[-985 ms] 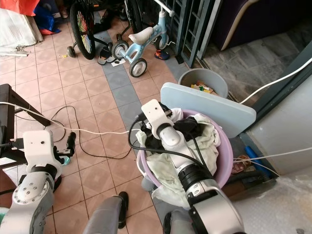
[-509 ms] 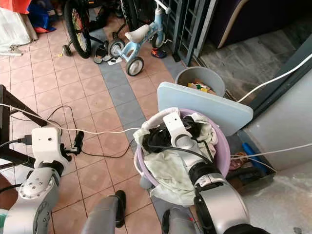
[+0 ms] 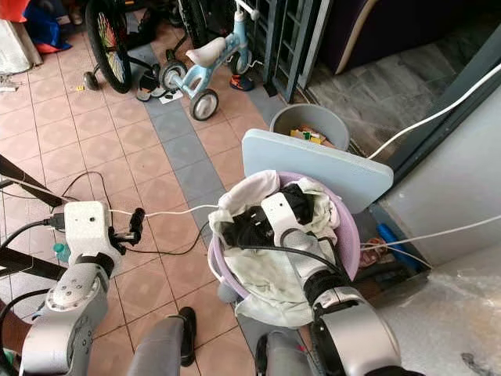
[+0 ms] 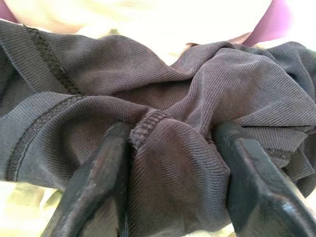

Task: Clothes washing

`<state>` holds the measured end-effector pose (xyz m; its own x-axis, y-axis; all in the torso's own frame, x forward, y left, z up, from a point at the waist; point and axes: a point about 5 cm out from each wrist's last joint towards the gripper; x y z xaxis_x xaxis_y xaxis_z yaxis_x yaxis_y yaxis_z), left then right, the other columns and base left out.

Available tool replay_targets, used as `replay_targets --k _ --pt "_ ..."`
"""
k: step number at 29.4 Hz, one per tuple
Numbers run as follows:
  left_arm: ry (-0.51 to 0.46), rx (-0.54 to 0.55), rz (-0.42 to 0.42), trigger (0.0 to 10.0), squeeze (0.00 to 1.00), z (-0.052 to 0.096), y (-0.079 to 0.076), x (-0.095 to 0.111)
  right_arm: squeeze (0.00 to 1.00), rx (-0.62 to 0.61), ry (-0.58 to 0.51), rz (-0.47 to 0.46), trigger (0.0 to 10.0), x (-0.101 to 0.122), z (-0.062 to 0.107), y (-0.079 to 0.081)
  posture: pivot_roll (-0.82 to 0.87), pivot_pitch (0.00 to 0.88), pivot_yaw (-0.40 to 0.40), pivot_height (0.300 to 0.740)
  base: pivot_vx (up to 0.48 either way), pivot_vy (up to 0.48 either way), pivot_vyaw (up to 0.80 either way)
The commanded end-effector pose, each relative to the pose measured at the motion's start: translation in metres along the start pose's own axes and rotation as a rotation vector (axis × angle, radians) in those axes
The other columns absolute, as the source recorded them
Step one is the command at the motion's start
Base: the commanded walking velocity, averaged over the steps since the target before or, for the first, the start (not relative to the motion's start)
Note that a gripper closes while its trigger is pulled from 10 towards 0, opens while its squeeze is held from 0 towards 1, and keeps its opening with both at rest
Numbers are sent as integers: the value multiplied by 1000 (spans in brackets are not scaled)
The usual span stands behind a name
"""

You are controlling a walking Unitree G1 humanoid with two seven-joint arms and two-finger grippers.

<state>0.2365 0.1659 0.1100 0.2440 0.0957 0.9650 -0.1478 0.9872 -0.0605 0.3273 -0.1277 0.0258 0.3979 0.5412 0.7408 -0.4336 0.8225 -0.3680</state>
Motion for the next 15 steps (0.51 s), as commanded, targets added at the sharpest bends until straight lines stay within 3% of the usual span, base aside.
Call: replay_targets --k 1,15 --pt "18 29 9 10000 0 -1 5 -5 0 23 26 26 0 -8 1 4 140 193 -63 740 0 0 0" --pt "27 -35 17 10000 0 -10 -10 -8 0 86 38 58 0 -21 4 3 102 161 -83 740 0 0 0"
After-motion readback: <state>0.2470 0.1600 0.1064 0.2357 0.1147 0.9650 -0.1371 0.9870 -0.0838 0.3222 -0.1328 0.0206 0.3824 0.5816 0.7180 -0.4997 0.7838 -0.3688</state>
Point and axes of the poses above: a point about 5 cm out from each wrist's last joint towards the gripper, its own z axis pointing back from the gripper into the wrist, its own x axis along the axis of the wrist's last joint, y = z × x, and after that the axes turned 6 degrees about z, right-handed
